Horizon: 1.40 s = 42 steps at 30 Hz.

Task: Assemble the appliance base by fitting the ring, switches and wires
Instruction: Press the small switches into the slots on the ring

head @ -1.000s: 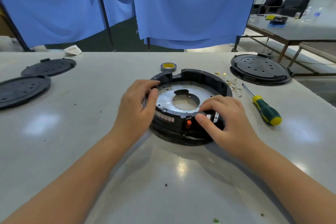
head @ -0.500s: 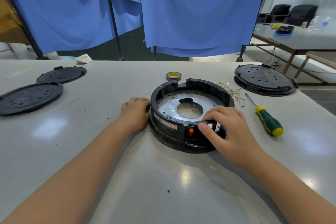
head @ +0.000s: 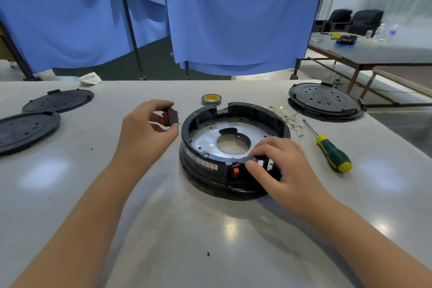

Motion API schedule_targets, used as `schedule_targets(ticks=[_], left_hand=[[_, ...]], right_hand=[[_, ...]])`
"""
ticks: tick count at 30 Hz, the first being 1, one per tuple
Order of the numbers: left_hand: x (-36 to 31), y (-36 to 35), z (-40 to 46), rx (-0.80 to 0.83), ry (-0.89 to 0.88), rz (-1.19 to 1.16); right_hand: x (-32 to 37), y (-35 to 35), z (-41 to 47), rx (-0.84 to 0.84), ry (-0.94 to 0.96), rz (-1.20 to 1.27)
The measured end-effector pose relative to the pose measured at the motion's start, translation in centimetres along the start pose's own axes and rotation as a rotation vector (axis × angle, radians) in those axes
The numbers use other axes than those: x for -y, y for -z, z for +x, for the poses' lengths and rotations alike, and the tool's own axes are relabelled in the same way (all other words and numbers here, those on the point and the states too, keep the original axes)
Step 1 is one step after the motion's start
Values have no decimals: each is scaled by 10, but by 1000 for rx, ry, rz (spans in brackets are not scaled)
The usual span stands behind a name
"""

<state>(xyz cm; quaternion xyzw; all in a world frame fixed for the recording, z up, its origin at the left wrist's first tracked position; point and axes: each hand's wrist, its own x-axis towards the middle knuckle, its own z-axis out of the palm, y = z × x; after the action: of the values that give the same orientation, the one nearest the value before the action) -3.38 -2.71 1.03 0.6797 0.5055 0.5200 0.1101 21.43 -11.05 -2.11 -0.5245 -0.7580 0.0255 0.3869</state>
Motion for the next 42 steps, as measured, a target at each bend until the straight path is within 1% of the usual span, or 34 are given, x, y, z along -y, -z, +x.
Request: schedule_targets(ticks=[1,3,6,8,10,12,14,18,21,24,26,30,33,42], left_hand=[[-12,-1,-4,16,-42,-44],[-33,-6,-18,100,-163,-95],[-51,-22,-40,258,-347,-59],[-58,-32,-52,319,-413,-55],[-64,-39,-61,331,-500,-57],[-66,-44,-66,295,-617,-40],[-66,-48,-70,253,-668,-50],[-66,-54,-74,256,-678,-104],[-67,-56,-76,269,-639,-122],[-66,-56,-74,264,-642,-13],[-63,-55,-71,304,-612,86],[-54,-54,-67,396,-544,232],[-55,-56,-69,396,-517,281],[-57,-54,-67,428,-533,266]], right_hand=[[0,0,0,0,-11,20],[2,3,-1,-10,-50,103],[6,7,-2,-96,-71,219],[11,9,-2,-158,-48,248],[15,9,-3,-187,-2,253],[17,9,-4,-202,19,243],[18,9,-4,-218,6,253],[15,11,-5,-239,-6,279],[12,14,-5,-238,-3,295],[7,23,-4,-217,-8,334],[5,28,-4,-175,-1,331],[1,33,-4,-66,-4,273],[0,35,-5,-17,14,236],[1,31,-7,70,113,62]])
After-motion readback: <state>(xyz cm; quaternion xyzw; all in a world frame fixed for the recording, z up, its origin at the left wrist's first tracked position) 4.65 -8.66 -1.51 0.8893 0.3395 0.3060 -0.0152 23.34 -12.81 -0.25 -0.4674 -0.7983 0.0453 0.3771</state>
